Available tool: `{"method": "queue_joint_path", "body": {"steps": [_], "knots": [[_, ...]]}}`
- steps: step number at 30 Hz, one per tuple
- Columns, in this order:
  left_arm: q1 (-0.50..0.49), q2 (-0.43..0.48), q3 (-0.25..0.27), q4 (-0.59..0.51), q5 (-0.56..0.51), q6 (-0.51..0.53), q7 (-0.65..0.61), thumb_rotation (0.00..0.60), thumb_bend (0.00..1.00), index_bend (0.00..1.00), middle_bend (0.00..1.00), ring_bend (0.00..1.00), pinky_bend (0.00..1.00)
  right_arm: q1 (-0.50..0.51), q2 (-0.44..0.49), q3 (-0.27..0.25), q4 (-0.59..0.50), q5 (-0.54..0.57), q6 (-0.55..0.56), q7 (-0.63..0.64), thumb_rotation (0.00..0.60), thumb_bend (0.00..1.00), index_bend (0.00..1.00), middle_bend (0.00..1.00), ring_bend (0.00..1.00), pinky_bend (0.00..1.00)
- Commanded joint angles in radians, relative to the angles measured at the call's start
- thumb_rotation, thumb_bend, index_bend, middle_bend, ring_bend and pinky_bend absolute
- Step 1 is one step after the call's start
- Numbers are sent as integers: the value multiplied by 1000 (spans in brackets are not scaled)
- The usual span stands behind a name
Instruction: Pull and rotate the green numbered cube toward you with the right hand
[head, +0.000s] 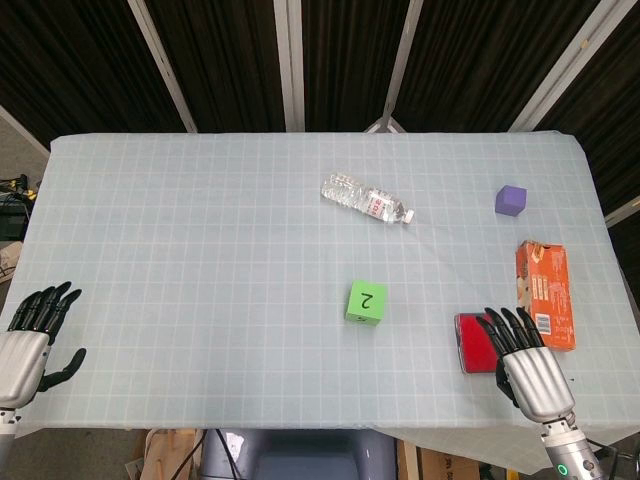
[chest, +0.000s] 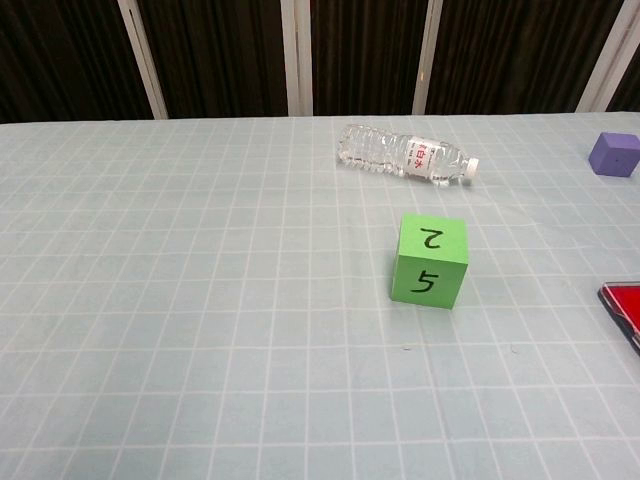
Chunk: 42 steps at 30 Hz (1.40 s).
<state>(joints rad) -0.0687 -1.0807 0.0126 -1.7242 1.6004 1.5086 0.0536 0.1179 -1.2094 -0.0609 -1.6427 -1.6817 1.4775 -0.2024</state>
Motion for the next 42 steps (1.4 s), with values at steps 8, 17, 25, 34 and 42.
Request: {"method": "queue_joint_path", "body": {"steps": [8, 17, 25, 34, 42], "knots": [[8, -1, 5, -5, 21, 21, 3, 600, 438, 79, 0, 0, 41, -5, 9, 5, 5, 12, -7, 11, 600, 901, 115, 105, 65, 0], [-7, -18, 1, 0, 2, -14, 36, 600, 438, 77, 0, 0, 41, -14, 15, 9, -8, 10, 7, 25, 600, 900, 115, 105, 65, 0], [9, -9, 19, -6, 46, 22, 20, 600, 438, 76, 0, 0, 41, -10, 26, 0, -12, 1, -13, 52, 600, 901, 115, 105, 65, 0], [2, -5, 10, -4, 23, 6, 7, 600, 438, 76, 0, 0, 41, 147, 40, 75, -69, 99, -262, 40, 600, 900, 115, 105, 65, 0], [-3, -5, 3, -5, 5, -5, 7, 600, 438, 76, 0, 0, 41, 345, 4, 204, -123, 391, -550, -139, 600, 900, 115, 105, 65, 0]]}}
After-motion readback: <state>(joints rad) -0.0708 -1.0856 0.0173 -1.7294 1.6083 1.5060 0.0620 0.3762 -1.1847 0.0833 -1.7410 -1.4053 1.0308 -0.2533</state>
